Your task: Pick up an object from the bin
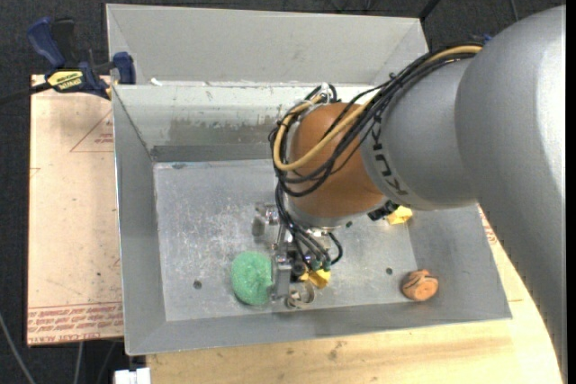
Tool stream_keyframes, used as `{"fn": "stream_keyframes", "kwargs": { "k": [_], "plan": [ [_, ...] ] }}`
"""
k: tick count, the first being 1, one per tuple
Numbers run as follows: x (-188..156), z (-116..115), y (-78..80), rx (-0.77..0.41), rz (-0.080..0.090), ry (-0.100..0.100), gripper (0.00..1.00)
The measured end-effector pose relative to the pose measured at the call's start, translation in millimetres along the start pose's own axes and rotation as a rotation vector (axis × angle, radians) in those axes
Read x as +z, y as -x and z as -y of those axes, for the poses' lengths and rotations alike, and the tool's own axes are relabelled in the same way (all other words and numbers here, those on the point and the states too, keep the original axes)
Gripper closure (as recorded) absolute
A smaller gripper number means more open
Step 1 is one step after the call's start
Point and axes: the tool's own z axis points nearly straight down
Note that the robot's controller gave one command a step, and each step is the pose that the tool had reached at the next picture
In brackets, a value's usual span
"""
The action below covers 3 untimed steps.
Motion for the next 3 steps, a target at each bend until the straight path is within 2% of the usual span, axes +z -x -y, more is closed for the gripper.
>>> {"fn": "stream_keyframes", "kwargs": {
  "k": [1,2,3],
  "plan": [
    [28.7,5.2,-13.0,0.046,-0.010,-0.002,0.00],
    [18.6,3.6,-36.8,-0.033,-0.006,0.000,1.00],
    [18.6,3.6,-36.8,-0.033,-0.006,0.000,1.00]
  ]
}}
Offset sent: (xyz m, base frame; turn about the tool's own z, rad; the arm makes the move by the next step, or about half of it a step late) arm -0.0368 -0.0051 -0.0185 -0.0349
